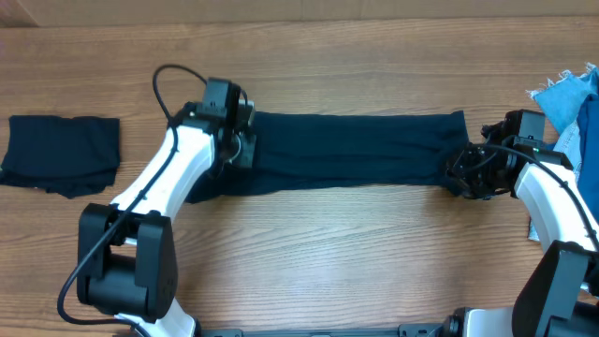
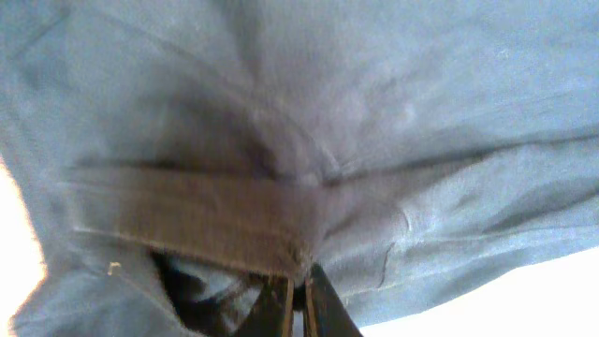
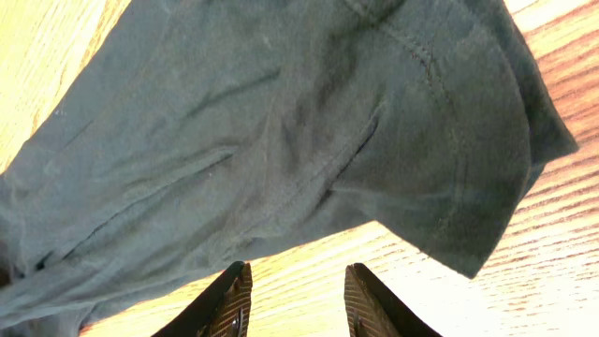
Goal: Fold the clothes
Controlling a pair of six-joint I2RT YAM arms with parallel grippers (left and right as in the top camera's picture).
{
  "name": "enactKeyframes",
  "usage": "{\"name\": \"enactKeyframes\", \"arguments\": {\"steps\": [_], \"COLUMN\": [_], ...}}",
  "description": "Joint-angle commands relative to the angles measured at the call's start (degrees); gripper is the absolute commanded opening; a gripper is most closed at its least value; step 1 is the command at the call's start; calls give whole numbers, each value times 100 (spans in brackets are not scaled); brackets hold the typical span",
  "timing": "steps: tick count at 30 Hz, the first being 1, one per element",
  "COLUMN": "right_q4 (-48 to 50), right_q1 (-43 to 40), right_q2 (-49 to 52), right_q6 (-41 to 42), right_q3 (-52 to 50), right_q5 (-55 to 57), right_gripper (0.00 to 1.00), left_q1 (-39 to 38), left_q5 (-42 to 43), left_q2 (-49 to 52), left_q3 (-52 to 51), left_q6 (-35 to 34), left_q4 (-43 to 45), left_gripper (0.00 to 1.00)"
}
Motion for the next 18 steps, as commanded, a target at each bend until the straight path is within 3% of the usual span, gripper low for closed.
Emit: {"name": "enactKeyframes", "arguments": {"steps": [1,3,5,6,8,18], "right_q4": [39,35,28,11,-35,-179], "right_q1": [15,15,15,15,15,15], "right_q2": [0,2,0,0,0,2], "right_q6": [-22,-22,-22,-22,-22,-26], "right_q3": [-13,-13,-13,-13,-13,-13], "right_q5": [-44,-46,-46,-46,-46,162], "right_gripper": [36,36,36,36,36,40], "left_q1": [4,7,4,4,-2,11], "left_q5": [-74,-212,-208,-205,-208,-573], "left_q2": [-22,37,284,520,767,846], "left_q3": [907,826,721,721,721,588], "left_q6": [361,400,437,437,433,372], "left_q4": [-63,168,374,345,162,-603], "left_gripper": [4,6,15,26,31,28]}}
